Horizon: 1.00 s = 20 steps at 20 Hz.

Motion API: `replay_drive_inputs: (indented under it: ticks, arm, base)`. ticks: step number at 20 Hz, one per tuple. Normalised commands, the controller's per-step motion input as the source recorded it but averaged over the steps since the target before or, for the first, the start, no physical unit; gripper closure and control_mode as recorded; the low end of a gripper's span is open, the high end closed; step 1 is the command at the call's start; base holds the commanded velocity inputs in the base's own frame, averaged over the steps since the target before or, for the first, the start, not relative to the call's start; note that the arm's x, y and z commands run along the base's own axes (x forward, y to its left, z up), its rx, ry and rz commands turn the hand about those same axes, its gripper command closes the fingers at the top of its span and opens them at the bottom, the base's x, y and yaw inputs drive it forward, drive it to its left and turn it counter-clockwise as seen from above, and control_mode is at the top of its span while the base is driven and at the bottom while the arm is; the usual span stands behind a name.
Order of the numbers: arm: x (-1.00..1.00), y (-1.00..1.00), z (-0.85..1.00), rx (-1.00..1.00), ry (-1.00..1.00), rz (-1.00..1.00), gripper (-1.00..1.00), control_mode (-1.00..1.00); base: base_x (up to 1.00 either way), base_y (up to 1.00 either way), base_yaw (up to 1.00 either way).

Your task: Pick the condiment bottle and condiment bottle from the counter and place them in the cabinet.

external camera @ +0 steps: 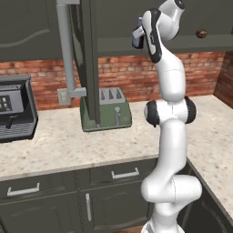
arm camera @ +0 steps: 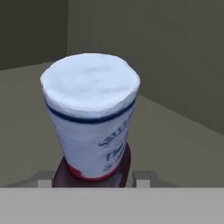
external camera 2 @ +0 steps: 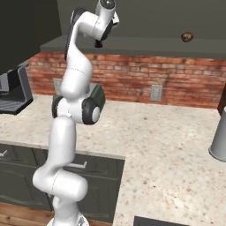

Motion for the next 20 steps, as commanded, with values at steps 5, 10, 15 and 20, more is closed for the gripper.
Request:
replay_drive_inputs:
  ticks: [5, 10, 15, 20]
  arm:
    - [0.07, 0.00, -0.26, -0.08, 0.00, 0.00, -1.00, -1.00]
    - [-0.26, 0.00, 0.04, -0.05, -0.11, 0.00, -1.00, -1.00]
    - [-0.48, 0.00, 0.10, -0.02, -0.14, 0.00, -1.00, -1.00]
    - [-0.54, 0.00, -0.03, 0.00, -0.10, 0.00, -1.00, -1.00]
  base:
    - [0.00, 0.00, 0.00]
    - [0.00, 0.00, 0.00]
    - [0.00, 0.00, 0.00]
    - [0.00, 0.00, 0.00]
